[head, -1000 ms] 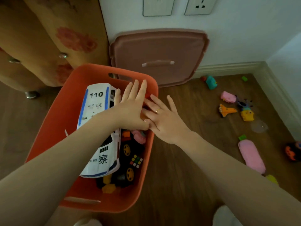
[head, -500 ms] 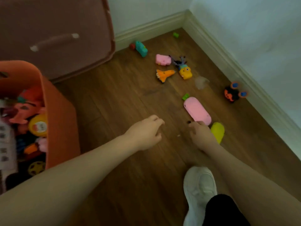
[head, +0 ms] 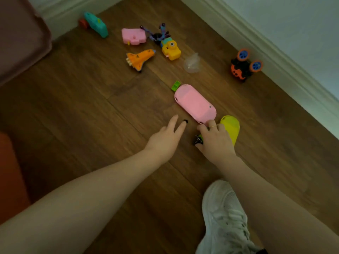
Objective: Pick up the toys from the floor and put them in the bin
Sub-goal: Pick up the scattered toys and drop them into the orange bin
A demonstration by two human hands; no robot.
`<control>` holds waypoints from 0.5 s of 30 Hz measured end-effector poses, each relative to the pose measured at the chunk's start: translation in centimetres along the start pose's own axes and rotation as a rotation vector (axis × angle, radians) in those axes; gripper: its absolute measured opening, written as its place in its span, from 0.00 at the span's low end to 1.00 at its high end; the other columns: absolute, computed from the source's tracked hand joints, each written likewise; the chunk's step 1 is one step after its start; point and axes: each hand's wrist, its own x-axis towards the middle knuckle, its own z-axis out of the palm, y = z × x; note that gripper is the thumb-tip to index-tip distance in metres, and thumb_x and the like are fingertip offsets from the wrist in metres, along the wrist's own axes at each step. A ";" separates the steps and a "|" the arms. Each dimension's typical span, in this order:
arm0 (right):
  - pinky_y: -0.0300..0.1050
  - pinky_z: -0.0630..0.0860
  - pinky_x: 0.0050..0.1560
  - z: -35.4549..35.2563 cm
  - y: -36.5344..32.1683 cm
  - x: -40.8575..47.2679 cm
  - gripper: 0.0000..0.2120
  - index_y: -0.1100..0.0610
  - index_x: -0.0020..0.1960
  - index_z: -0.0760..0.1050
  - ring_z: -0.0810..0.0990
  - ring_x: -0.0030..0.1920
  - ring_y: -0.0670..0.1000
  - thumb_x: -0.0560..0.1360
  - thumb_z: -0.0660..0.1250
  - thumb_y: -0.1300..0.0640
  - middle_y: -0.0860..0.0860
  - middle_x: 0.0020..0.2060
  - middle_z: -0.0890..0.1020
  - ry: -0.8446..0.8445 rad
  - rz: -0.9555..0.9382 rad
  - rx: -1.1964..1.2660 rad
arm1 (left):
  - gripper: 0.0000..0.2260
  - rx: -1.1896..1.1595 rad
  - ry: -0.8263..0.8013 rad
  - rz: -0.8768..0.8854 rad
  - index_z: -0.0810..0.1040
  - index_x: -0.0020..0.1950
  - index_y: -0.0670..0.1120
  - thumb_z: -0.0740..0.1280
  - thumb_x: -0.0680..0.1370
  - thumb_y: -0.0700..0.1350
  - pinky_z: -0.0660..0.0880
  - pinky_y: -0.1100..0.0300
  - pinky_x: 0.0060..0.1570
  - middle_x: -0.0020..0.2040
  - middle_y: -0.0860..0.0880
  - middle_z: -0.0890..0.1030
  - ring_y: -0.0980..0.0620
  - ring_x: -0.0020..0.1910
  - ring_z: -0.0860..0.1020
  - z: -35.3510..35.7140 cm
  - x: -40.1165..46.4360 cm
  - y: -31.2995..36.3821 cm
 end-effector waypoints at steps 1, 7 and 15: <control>0.51 0.68 0.59 0.1 0.1 0.1 0.24 0.54 0.67 0.65 0.68 0.61 0.60 0.74 0.66 0.49 0.56 0.66 0.66 0.002 -0.024 0.003 | 0.34 0.011 0.023 0.000 0.44 0.77 0.53 0.61 0.78 0.37 0.72 0.51 0.58 0.77 0.47 0.42 0.43 0.69 0.63 -0.1 0.7 0.0; 0.50 0.71 0.54 -0.1 0.2 0.5 0.14 0.54 0.63 0.66 0.70 0.59 0.58 0.78 0.60 0.56 0.55 0.60 0.71 -0.068 -0.152 0.127 | 0.29 0.232 0.050 0.083 0.58 0.73 0.47 0.64 0.75 0.37 0.70 0.51 0.57 0.72 0.43 0.58 0.42 0.66 0.65 -2.4 3.2 0.8; 0.40 0.74 0.29 -1.3 0.3 1.1 0.11 0.51 0.45 0.72 0.73 0.35 0.49 0.75 0.64 0.67 0.50 0.38 0.75 -0.001 0.312 1.597 | 0.10 0.089 0.030 0.101 0.68 0.57 0.42 0.61 0.76 0.36 0.70 0.50 0.49 0.57 0.42 0.71 0.42 0.56 0.72 -2.4 3.0 -0.4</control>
